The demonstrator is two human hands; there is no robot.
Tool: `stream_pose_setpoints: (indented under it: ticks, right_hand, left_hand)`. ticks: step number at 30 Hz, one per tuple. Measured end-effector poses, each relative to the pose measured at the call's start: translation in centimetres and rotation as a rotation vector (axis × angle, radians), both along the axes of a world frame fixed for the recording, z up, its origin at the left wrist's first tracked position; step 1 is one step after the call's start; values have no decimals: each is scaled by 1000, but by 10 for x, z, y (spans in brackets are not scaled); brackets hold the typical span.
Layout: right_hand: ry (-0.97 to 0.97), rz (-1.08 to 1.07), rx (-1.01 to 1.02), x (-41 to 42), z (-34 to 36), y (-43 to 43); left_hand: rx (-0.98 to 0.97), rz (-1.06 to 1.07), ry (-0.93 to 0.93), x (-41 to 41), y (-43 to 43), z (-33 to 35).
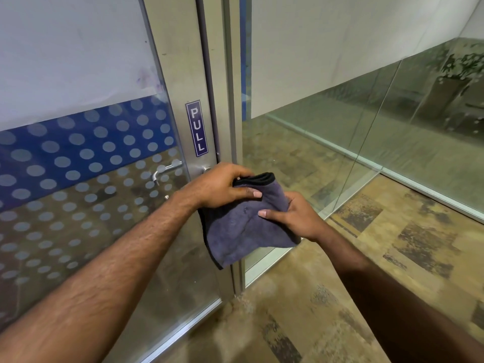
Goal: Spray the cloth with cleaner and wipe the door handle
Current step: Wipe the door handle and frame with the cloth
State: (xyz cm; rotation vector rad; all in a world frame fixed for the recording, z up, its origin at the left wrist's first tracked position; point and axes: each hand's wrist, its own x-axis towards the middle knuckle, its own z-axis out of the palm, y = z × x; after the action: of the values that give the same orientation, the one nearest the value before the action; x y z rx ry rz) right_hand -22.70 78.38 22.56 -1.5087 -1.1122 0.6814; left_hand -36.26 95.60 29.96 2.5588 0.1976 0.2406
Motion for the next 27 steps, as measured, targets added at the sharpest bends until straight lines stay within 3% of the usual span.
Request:
stream_pose_setpoints:
  ticks: [6,12,14,17,19,23,27]
  right_hand:
    - [-9,112,-118,0,34,-8]
    - [46,59,-137,21,55,-33]
    - [113,37,-116,27,54,-41]
    - [244,-25,-82,34,46,-51]
    - [329,-107,-66,37,39,-55]
    - [562,-325,-33,44,20,-60]
    - [620,-482,-94,52,4,-67]
  left_hand:
    - [-358,84,157,-14,21,-30]
    - [-726,76,134,-30,24,-70]
    - [-903,121,77,-33,16,-83]
    - [-1424,159,-138,-31,-2,-96]
    - [-1609,208,-283,-24,-13,-97]
    - [-1592,235,-355,-12,-29,-99]
    - [-1215,387,-308,1,-42,-113]
